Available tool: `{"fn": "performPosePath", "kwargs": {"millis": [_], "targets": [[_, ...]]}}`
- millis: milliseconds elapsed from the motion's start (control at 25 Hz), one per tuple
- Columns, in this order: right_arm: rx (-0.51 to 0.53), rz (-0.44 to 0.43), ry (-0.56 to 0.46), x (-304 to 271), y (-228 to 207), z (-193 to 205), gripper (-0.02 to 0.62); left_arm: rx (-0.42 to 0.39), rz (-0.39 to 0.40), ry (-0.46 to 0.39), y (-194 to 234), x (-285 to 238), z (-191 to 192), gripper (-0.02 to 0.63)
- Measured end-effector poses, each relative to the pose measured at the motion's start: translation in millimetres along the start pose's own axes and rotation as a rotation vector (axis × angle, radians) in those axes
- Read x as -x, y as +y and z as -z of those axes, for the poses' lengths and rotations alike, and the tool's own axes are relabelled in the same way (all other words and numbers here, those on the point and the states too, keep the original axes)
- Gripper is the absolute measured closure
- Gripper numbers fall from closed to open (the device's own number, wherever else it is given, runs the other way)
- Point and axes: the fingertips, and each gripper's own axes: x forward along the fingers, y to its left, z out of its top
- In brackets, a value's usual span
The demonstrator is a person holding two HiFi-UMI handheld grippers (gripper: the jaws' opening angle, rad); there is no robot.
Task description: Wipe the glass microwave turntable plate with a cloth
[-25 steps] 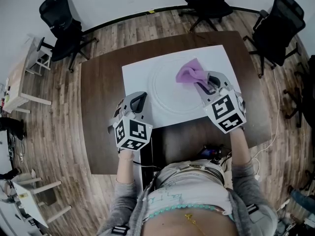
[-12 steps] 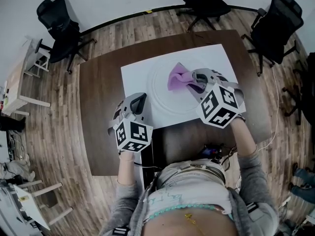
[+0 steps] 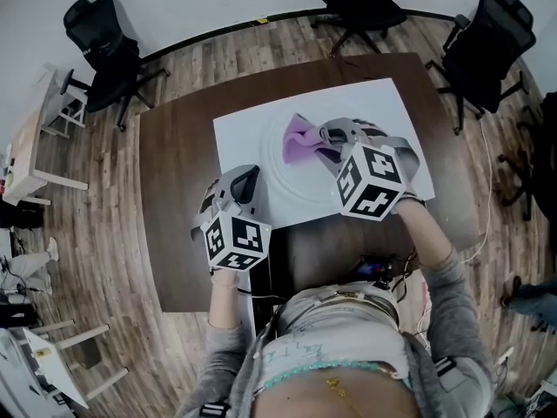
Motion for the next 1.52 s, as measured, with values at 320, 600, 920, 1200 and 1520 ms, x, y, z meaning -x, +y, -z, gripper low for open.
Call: {"fn": "performPosePath", "kwargs": {"millis": [320,600,920,1200,1520], "targets": [[0.003,-0.001,0.028,2,-2,10,0.491,-0.007,0.002,0.001,-3,0,-1,0.601],[-0.002,-0.021,0.079,13,1,22,0.491,-0.027,0.009,0.013,-5,-2,-2,0.601],[0.035,-0.076,0.096,25,24,18,0.491,-0.029,0.013,0.015,-5,-1,-3,0.601],[0.069,-0.108,0.059,16,35,-3,0.491,-0.03,0.013,0.013,-6,-1,-4,0.601],[0.084,-0.115,0.037,-4,26,-20,0.491,-0.03,0.016,0.013,-6,-2,-5,0.601]]}}
